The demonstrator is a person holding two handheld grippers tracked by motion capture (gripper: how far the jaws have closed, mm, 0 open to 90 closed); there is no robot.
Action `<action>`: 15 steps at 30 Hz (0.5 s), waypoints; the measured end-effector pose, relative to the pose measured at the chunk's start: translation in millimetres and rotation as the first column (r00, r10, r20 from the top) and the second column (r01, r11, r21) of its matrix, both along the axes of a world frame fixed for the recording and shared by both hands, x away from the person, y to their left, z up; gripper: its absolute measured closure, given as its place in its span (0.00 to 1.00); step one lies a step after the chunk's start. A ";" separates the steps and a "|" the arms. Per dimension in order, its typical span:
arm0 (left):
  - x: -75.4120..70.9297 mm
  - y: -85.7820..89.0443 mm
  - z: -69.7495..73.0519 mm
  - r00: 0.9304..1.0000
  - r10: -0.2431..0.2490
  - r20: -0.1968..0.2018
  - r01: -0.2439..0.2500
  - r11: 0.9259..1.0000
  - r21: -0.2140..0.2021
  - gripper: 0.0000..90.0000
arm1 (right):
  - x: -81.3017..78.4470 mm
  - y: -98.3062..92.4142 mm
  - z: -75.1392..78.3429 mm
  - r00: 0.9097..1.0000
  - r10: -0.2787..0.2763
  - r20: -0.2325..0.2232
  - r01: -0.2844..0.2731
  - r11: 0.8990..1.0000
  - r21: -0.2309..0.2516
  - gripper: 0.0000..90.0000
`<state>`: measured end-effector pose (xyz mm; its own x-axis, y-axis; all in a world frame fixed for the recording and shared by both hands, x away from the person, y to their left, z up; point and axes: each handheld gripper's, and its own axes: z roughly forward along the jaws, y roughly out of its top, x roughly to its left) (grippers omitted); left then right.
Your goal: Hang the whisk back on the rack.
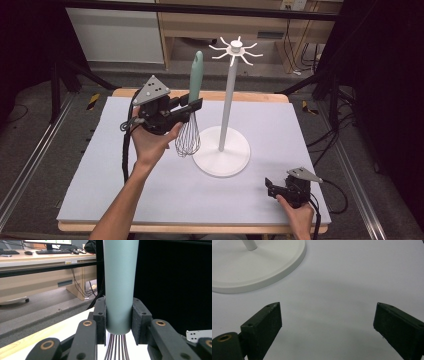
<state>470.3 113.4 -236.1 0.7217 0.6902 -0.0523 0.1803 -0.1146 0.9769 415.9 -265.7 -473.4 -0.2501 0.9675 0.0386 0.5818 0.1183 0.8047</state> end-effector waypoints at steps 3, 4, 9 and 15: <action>1.2 -3.5 1.0 1.000 -0.003 0.000 0.003 1.000 0.000 0.76 | 0.1 -0.1 0.0 1.000 -0.001 0.001 0.001 1.000 -0.001 0.10; 1.3 -4.2 1.3 1.000 -0.004 0.000 0.004 1.000 0.003 0.76 | 0.0 -0.1 0.0 1.000 -0.001 0.001 0.001 1.000 0.000 0.10; 2.8 -8.1 2.5 1.000 -0.002 0.002 0.002 1.000 0.009 0.76 | 0.1 -0.2 0.1 1.000 0.000 0.002 0.000 1.000 0.000 0.10; 5.3 -10.1 3.2 1.000 -0.001 -0.004 0.001 1.000 0.015 0.76 | 0.2 -0.3 0.2 1.000 -0.003 0.001 0.003 1.000 0.001 0.10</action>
